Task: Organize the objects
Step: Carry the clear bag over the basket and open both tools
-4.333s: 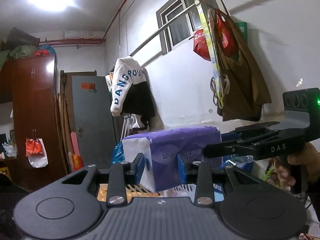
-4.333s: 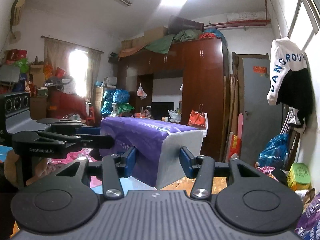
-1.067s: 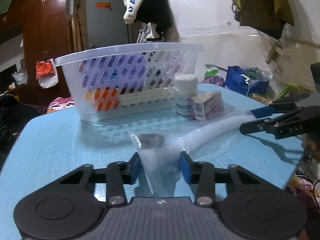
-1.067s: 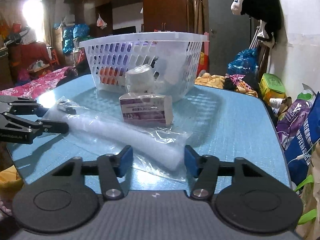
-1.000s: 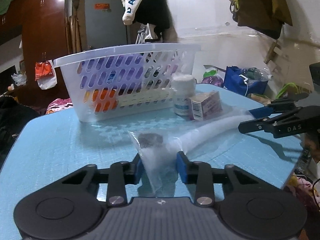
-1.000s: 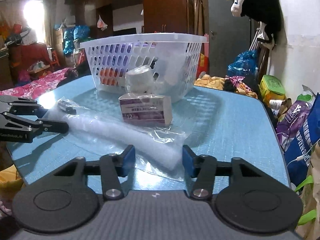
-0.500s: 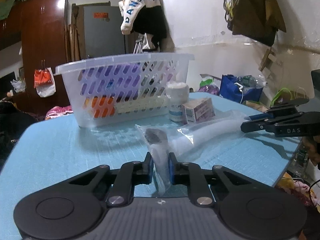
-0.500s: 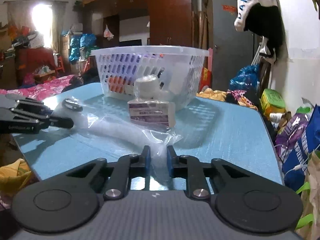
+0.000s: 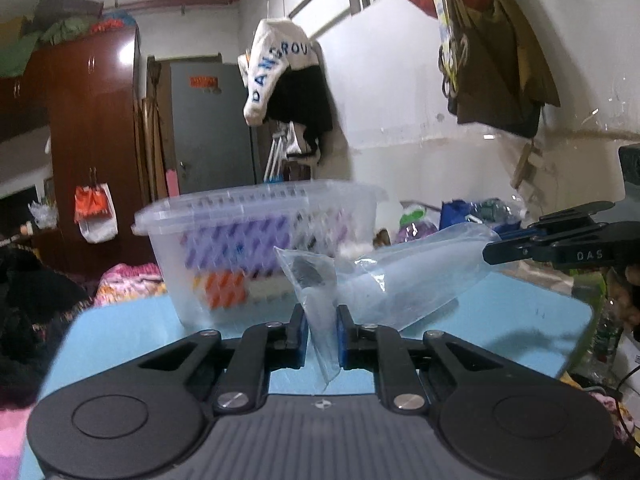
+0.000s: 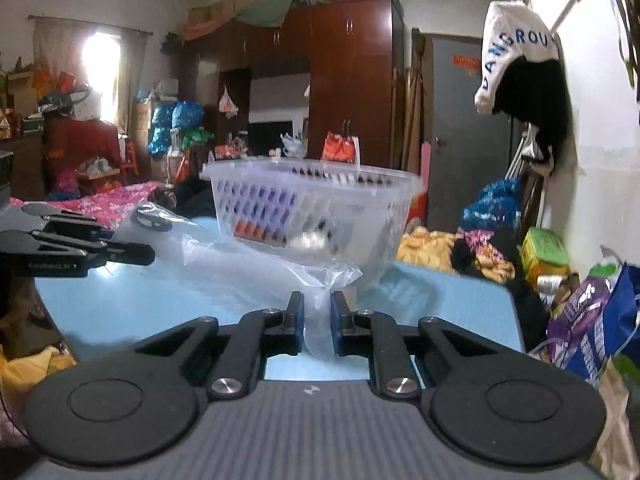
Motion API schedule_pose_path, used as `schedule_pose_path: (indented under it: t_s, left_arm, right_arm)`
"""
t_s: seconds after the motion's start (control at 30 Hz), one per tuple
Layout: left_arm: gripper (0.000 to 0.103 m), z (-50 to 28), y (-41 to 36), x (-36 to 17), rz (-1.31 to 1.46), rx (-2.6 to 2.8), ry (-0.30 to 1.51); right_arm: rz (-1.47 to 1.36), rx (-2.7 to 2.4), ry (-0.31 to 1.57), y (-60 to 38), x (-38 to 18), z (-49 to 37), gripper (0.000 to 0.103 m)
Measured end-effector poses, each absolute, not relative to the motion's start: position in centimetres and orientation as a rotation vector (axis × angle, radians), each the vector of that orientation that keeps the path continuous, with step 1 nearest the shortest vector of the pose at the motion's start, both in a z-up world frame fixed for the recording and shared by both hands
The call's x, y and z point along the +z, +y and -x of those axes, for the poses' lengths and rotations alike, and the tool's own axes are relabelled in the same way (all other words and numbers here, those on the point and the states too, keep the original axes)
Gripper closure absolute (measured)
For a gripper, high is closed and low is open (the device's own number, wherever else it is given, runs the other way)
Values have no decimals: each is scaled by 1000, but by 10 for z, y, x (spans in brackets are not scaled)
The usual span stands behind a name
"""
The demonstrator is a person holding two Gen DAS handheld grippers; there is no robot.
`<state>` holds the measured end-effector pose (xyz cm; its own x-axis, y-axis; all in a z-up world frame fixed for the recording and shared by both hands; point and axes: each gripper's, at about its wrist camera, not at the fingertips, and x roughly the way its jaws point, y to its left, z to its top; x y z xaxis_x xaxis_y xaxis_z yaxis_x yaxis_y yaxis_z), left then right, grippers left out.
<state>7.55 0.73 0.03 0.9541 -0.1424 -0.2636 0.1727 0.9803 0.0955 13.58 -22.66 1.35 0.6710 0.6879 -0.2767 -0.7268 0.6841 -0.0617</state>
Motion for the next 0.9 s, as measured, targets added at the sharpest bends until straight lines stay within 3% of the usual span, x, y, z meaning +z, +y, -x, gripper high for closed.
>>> schedule_pose_path:
  t_s: [0.4,0.9]
  left_arm:
    - [86,-103,22,80,-161,-113,138]
    - [86,-214,50,133,-164,-49,214]
  right_arm:
    - [131,799,174,-208,77,-177,88]
    - [130,731,216,-156,97,-256,88]
